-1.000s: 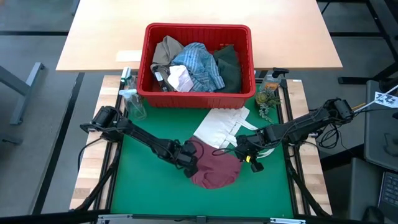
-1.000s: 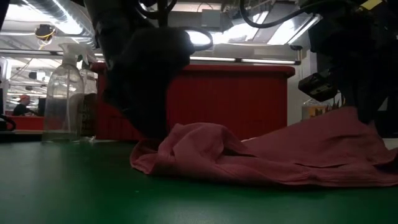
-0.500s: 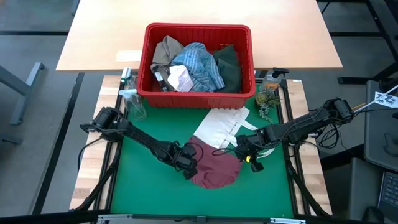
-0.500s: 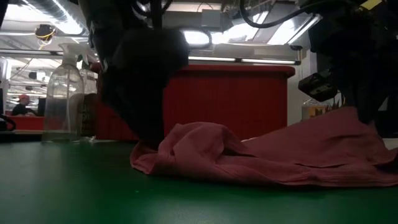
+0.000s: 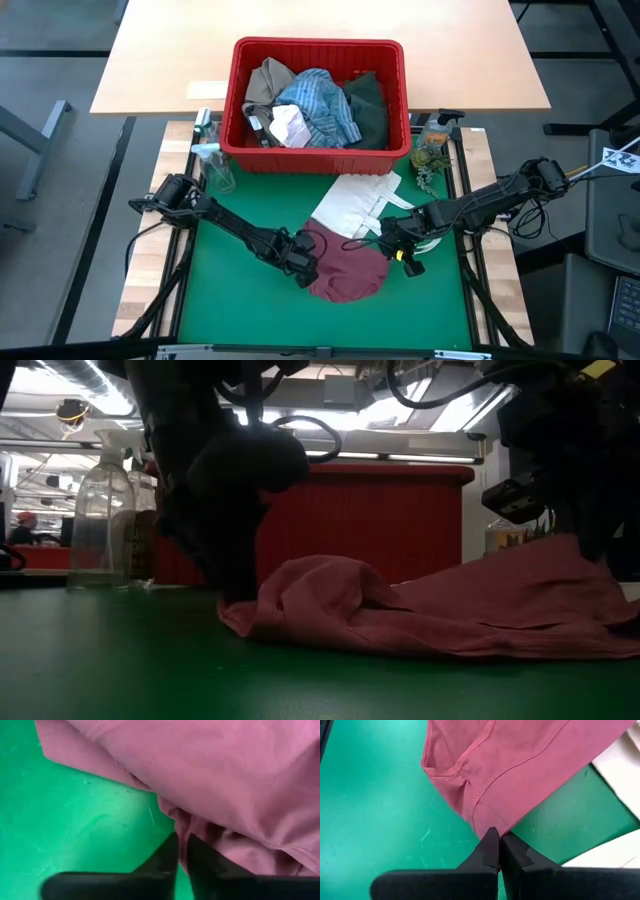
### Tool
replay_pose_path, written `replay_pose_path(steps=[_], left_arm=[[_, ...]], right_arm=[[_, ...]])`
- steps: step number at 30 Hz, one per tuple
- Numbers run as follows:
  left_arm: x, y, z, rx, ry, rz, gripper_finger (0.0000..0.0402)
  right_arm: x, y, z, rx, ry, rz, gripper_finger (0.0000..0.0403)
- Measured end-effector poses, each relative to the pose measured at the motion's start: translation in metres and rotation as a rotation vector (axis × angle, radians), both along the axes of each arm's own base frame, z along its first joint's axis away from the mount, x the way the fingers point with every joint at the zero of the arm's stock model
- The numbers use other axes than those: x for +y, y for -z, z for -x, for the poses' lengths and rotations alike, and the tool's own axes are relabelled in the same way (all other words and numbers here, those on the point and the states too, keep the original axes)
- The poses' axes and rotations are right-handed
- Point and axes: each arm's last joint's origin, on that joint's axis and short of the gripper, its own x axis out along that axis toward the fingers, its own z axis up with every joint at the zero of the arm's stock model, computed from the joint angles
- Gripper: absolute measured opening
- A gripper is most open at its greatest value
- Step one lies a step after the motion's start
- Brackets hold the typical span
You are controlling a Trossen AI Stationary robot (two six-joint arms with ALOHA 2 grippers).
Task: Fold Laundry from Bin
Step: Remove the pink underwear from the red bin
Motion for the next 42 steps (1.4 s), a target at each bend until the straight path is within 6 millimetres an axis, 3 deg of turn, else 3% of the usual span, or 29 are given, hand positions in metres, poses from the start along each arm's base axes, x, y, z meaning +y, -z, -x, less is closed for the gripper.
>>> replay_pose_path(steps=[2,22,34,42], left_arm=[[0.000,0.000,0.001,0.003,-0.026,0.013,0.0007],[-0.013,0.002,0.025,0.253,-0.091,0.176,0.0008],[-0.013,-0.006,0.018,0.189,-0.134,0.182,0.0108],[-0.009,-0.028,0.020,0.165,-0.117,0.179,0.0124]], right_arm=[[0.000,0.000,0.000,0.001,0.000,0.000,0.0001],[-0.002,0.003,0.007,0.096,0.054,0.006,0.0001],[-0.002,0.003,0.007,0.098,0.054,0.006,0.0001],[-0.002,0.003,0.007,0.099,0.054,0.006,0.0001]])
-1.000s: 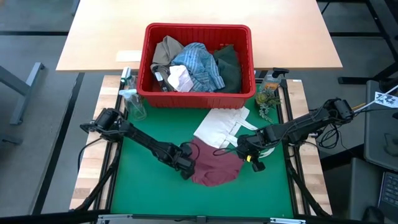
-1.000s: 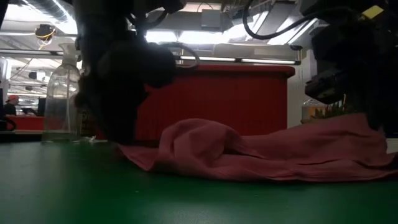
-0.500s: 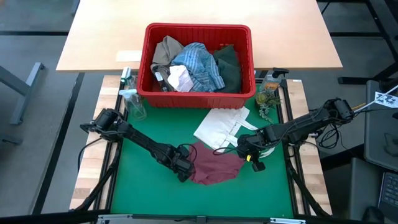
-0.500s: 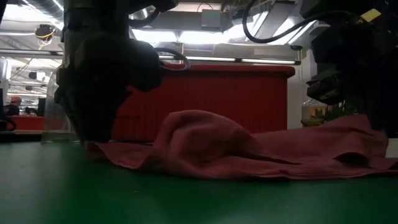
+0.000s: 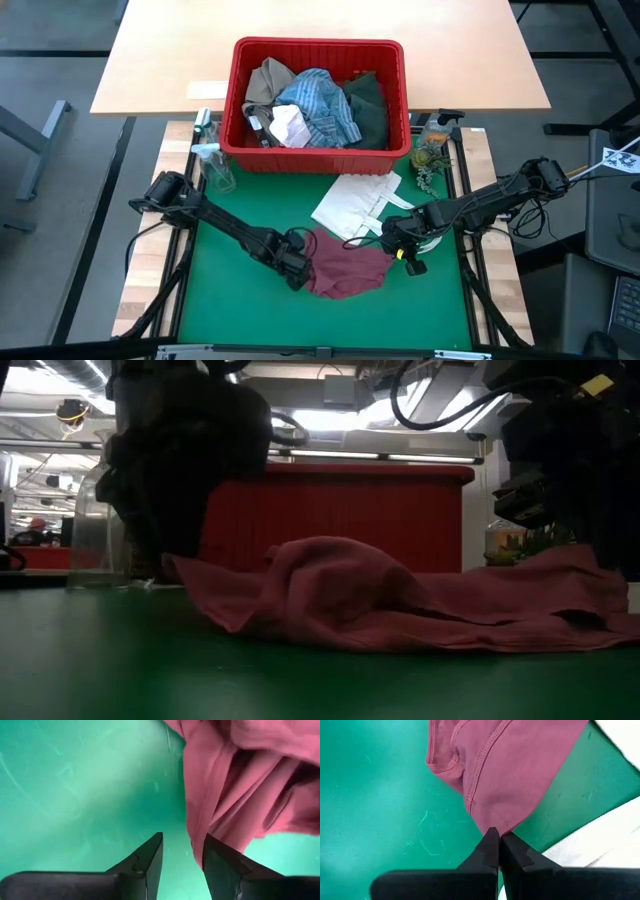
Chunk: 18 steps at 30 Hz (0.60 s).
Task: Fold Laundry from Bin
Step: Remove the pink underwear from the red bin
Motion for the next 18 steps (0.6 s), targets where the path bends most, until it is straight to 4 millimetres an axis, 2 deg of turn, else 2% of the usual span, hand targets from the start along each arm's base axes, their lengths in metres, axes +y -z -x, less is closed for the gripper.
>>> replay_pose_path(steps=[10,18], left_arm=[[-0.0014,-0.0015,-0.0002,0.007,0.009,0.047,0.0126],[0.0030,-0.0020,-0.0031,-0.027,-0.013,-0.004,0.0172]], right_arm=[[0.0000,0.0000,-0.0001,-0.001,0.000,0.000,0.0001],[0.0000,0.0000,-0.0001,-0.001,0.000,0.000,0.0001]])
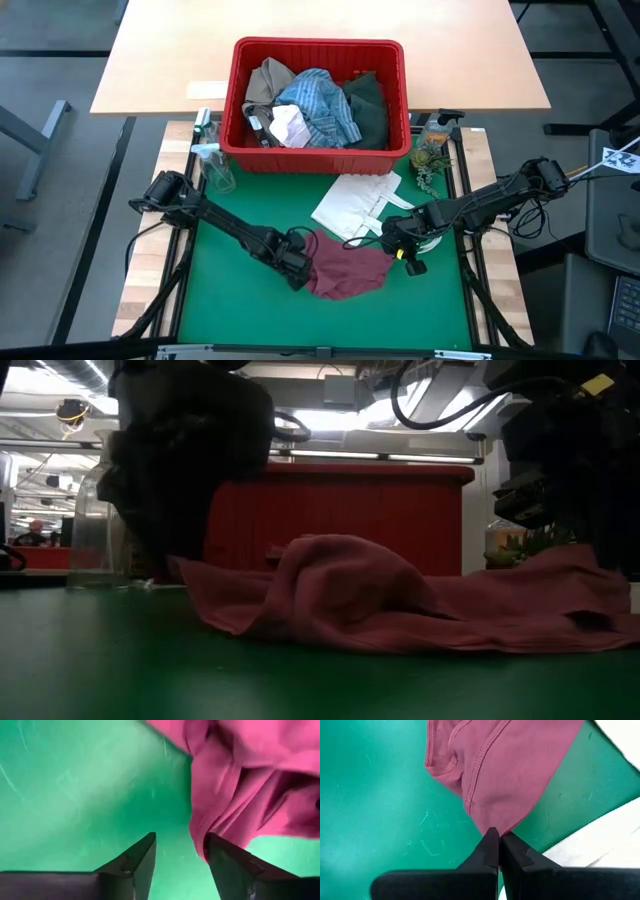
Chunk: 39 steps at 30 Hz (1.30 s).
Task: Fold Laundry from Bin
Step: Remove the pink underwear from the red bin
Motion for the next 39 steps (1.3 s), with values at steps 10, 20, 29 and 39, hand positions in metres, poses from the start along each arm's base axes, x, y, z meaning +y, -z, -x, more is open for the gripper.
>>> replay_pose_path(steps=[10,20,29,39], left_arm=[[-0.002,-0.005,-0.015,-0.154,0.093,0.005,0.0192],[-0.001,-0.008,-0.020,-0.240,0.094,-0.110,0.0192],[-0.004,-0.001,-0.020,-0.221,0.154,-0.157,0.0192],[-0.012,0.008,-0.018,-0.202,0.202,-0.200,0.0192]], right_arm=[[0.000,0.000,0.000,0.000,0.000,0.000,0.0001],[0.000,0.000,0.000,0.000,0.000,0.000,0.0001],[0.000,0.000,0.000,0.000,0.000,0.000,0.0001],[0.000,0.000,0.000,-0.002,-0.001,0.000,0.0001]])
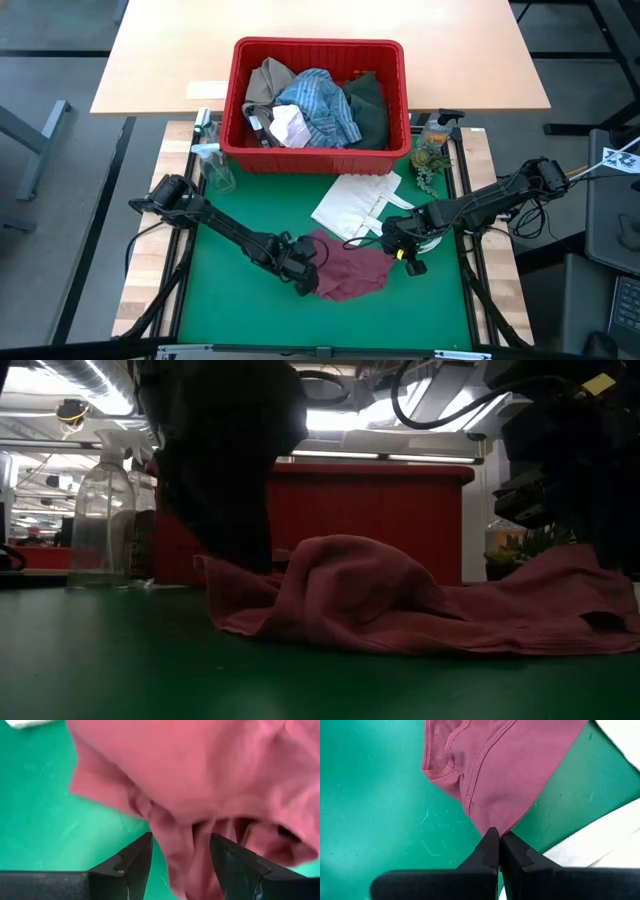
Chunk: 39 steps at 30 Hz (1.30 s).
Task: Fold Laundry from Bin
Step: Remove the pink underwear from the red bin
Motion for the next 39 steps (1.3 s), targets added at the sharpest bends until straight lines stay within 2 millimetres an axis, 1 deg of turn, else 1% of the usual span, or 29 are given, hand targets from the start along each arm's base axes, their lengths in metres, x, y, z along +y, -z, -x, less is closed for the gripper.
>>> replay_pose_path(steps=[4,6,18,21,28,35,39], left_arm=[[0.004,0.006,-0.003,0.002,-0.019,-0.012,0.0192],[0.006,0.007,-0.007,-0.017,-0.030,-0.011,0.0192],[0.021,0.012,-0.013,-0.007,-0.080,-0.023,0.0192],[0.025,0.012,-0.014,-0.008,-0.090,-0.023,0.0183],[0.029,0.012,-0.015,-0.017,-0.150,0.001,0.0148],[0.029,0.012,-0.015,-0.020,-0.165,0.008,0.0144],[0.031,0.013,-0.013,-0.003,-0.243,0.030,0.0143]], right_arm=[[0.000,0.000,0.000,-0.001,0.000,0.000,0.0001],[0.000,0.000,0.000,-0.001,0.000,0.000,0.0001],[0.000,0.000,0.000,-0.001,0.000,0.000,0.0001],[0.000,0.000,0.000,-0.001,0.000,0.000,0.0001],[0.000,0.000,0.000,-0.001,0.000,0.000,0.0001],[0.000,0.000,0.000,-0.001,0.000,0.000,0.0001],[0.000,0.000,0.000,-0.001,0.000,0.000,0.0001]])
